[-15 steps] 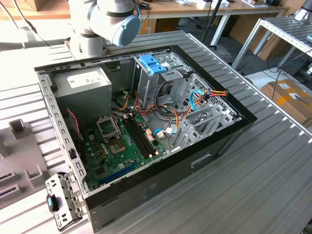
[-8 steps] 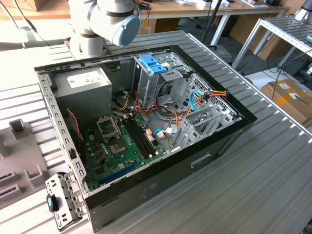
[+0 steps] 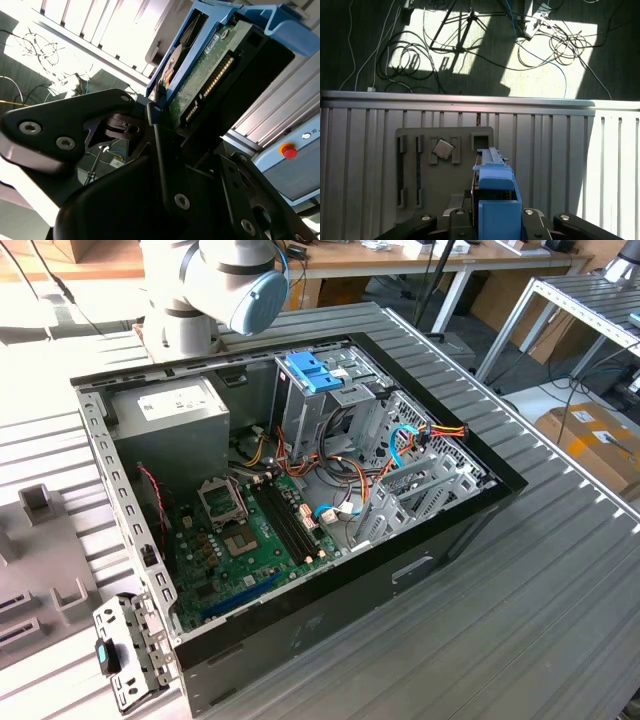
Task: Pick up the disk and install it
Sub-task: 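Pick up the disk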
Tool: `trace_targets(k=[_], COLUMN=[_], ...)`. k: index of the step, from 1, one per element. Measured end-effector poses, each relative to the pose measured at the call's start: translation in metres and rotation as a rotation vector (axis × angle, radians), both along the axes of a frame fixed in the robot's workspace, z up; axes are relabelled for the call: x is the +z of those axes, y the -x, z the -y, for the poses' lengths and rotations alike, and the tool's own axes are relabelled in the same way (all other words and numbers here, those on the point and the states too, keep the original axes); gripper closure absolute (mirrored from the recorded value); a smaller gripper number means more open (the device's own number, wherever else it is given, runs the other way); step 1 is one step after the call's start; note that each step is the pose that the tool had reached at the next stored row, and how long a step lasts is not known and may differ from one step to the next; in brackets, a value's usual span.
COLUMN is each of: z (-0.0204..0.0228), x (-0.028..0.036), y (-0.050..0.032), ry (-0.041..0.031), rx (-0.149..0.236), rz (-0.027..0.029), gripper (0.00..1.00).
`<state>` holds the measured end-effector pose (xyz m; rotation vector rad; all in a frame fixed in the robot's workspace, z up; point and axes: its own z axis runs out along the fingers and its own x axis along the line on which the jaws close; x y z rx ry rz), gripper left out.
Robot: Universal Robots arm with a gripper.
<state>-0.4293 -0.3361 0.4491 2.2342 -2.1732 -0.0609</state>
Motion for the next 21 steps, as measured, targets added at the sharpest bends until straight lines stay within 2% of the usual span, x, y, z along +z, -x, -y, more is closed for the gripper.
trace_targets(k=[21], z=[0.0], x=[0.0155], y=[-0.0008], ry=[0.0], rx=[0.0], rz=[0.0001], gripper=[0.64])
